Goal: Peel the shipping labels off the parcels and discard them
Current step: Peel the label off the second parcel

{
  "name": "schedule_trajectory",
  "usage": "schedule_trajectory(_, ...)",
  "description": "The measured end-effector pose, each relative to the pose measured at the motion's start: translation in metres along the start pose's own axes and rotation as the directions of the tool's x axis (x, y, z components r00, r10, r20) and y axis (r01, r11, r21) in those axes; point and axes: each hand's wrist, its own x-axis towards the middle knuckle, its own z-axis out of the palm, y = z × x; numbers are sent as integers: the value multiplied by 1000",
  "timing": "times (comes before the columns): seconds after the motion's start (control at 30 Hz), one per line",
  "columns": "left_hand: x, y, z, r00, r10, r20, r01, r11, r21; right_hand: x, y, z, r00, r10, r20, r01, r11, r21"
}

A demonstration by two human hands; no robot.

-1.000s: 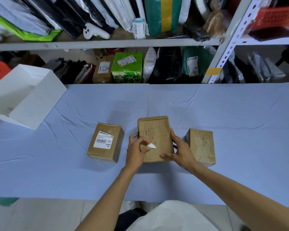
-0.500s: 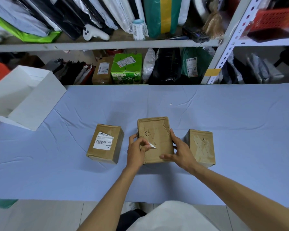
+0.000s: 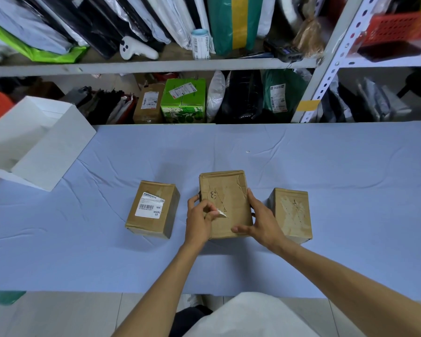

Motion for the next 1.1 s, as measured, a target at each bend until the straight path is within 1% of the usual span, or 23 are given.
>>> schedule_trajectory(0.13, -1, 2, 0, 1000, -4, 12, 4, 1000, -5, 0, -1, 1, 1000, -19, -20, 19, 999, -31)
schedule_trajectory(0.33, 3, 6, -6, 1000, -2, -27, 0, 998, -60, -1, -1, 1, 998, -34, -55, 32, 999, -36)
schedule_trajectory(0.4, 5, 6, -7, 1000, -17, -22, 15, 993, -116, -1, -2, 1, 997, -30, -64, 28, 999, -28)
schedule_trajectory(0.5, 6, 7, -7, 995, -72, -62, 55, 969, -241, -1, -4, 1, 997, -25, -73, 24, 1000, -14)
schedule_trajectory(0.63, 7, 7, -12, 987, -84, -140, 28, 931, -363, -1, -4, 0, 998, -6, -68, 5, 1000, -14)
schedule_trajectory(0.73, 7, 11, -16, 985, -104, -140, 43, 922, -386, -1, -4, 0, 998, 4, -58, -4, 1000, -11)
schedule_trajectory(0.87, 8, 10, -20, 987, -129, -99, 77, 906, -416, -1, -5, -1, 998, 7, -66, -7, 1000, -1)
schedule_trajectory(0.97, 7, 4, -20, 987, -138, -84, 87, 893, -442, 2, -7, -3, 999, -2, -51, -1, 999, -52)
schedule_trajectory(1.1, 3, 8, -21, 984, -133, -115, 69, 892, -447, 11, -20, -1, 997, -56, -56, 46, 984, -172)
